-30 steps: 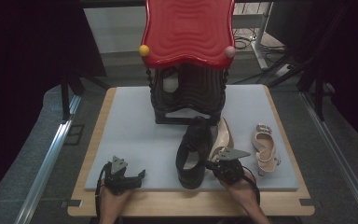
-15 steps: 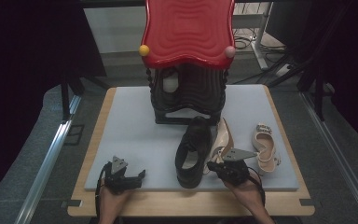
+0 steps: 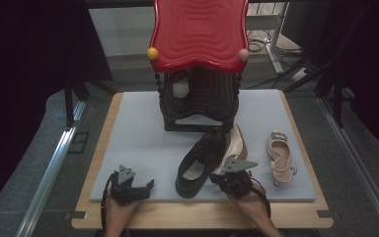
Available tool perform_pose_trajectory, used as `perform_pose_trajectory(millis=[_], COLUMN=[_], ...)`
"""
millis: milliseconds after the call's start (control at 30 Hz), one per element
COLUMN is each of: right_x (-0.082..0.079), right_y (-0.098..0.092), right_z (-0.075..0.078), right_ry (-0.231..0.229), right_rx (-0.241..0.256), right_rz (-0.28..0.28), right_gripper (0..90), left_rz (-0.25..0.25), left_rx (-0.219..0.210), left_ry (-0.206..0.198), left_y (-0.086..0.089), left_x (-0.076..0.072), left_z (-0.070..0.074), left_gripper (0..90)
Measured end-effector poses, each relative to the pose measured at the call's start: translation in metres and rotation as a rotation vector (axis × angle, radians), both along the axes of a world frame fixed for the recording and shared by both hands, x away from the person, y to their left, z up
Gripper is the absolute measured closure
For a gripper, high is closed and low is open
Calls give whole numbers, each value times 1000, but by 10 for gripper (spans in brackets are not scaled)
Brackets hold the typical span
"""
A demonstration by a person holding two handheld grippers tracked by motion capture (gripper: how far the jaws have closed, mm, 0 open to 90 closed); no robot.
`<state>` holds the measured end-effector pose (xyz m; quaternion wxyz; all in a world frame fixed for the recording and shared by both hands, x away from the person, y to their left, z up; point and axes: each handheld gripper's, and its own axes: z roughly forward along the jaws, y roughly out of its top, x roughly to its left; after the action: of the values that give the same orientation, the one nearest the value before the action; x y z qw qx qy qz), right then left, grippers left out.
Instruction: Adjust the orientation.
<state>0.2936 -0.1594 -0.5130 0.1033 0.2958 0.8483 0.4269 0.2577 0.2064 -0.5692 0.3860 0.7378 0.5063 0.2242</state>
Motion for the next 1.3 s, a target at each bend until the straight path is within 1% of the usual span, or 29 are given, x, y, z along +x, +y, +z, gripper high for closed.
perform_pose_trajectory(millis=[133,167,267,333,367,400,433,467,533,567,600,633,700,733,800,833,867,900,967,1033,1100,1133,1200,1233,1267,1300], right_x=[-4,-4,-10,-17,-19,-22,-26,-26,-31,-33,-37,-37,-41,-41,-44,-44,-44,-44,-44,-43,-42,-42,-42,-42,-42,-42], right_y=[-23,-23,-38,-45,-47,-51,-57,-57,-64,-67,-75,-75,-84,-84,-96,-96,-99,-106,-112,-116,-119,-121,-121,-123,-123,-123], right_z=[8,8,11,12,12,13,13,13,14,13,13,13,10,10,8,8,7,6,5,4,1,-1,-3,-7,-9,-9], right_ry=[-10,-10,-10,-22,-29,-34,-39,-39,-44,-46,-43,-43,-39,-39,-36,-36,-38,-39,-43,-58,-70,-78,-84,-95,-103,-103], right_rx=[21,21,44,37,34,32,28,28,20,16,9,9,-2,-2,-7,-7,-10,-14,-23,-33,-40,-48,-54,-69,-75,-75], right_rz=[-34,-34,-31,-34,-35,-36,-39,-39,-50,-55,-67,-67,-85,-85,-111,-111,-120,-139,-158,-174,-183,-186,-188,-187,-184,-184], right_gripper=[845,845,827,805,797,784,770,770,751,742,728,728,714,714,705,705,702,693,677,649,618,599,582,542,528,528], left_rz=[0,0,4,1,-11,-18,-23,-28,-40,-52,-58,-61,-78,-78,-89,-92,-100,-108,-135,-157,-186,-186,-213,-247,-263,-263], left_rx=[2,2,5,-4,-20,-26,-30,-27,-21,-29,-37,-41,-56,-56,-63,-67,-75,-86,-117,-133,-139,-139,-140,-147,-154,-154], left_ry=[4,4,17,21,25,27,26,27,22,21,19,19,14,14,11,12,10,10,7,4,0,0,-5,-5,-3,-3], left_y=[0,0,1,2,3,3,3,2,0,-1,-1,-2,-4,-4,-5,-5,-5,-6,-7,-10,-15,-15,-20,-26,-29,-29], left_x=[0,0,1,1,2,2,2,3,4,5,6,6,7,7,9,9,10,11,16,19,23,23,27,31,33,33], left_z=[1,1,3,5,6,7,8,10,13,15,17,18,22,22,25,26,28,31,40,48,57,57,67,76,80,80], left_gripper=[23,29,45,75,89,115,133,133,149,161,171,174,182,182,187,187,208,219,236,256,282,292,310,323,329,335])
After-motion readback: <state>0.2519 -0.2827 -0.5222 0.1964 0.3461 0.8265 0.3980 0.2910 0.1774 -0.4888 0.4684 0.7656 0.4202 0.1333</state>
